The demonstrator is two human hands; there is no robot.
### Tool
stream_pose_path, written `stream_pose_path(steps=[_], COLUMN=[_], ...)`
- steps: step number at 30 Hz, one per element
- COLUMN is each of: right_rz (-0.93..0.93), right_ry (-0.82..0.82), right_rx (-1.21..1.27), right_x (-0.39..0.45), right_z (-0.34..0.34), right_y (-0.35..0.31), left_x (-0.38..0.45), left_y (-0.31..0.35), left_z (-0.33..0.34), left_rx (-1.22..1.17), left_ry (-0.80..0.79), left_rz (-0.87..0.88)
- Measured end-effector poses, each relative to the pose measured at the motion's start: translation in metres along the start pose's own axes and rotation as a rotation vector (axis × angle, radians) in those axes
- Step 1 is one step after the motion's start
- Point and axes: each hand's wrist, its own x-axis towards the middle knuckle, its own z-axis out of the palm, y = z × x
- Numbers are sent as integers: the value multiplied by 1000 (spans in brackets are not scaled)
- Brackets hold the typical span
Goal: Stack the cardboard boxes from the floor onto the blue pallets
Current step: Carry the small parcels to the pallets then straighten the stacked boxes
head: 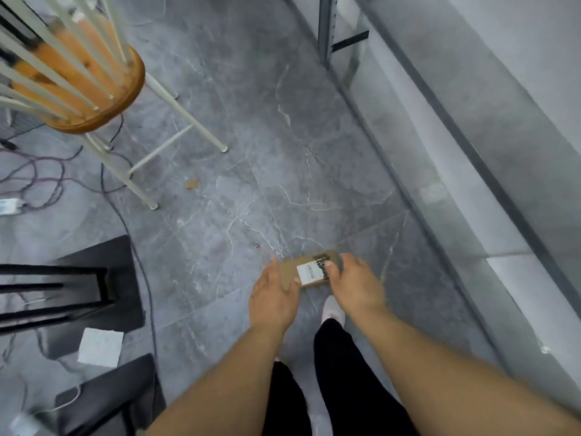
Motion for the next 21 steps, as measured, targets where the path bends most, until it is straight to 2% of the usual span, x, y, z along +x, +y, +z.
stream_pose_path(steps=[5,11,18,21], right_rz=[115,279,447,584], right_ry=[-104,-158,-214,-244], right_rx=[20,84,209,291], right_x=[48,107,188,218], right_z=[58,166,297,345], right_y=[8,27,53,70], left_x=[58,153,270,317], left_y=[-23,-79,-137,-156], left_z=[28,83,169,200], left_rx=[27,111,175,219], left_ry=[-89,-184,-279,-277], left_rz=[-16,-53,-15,24])
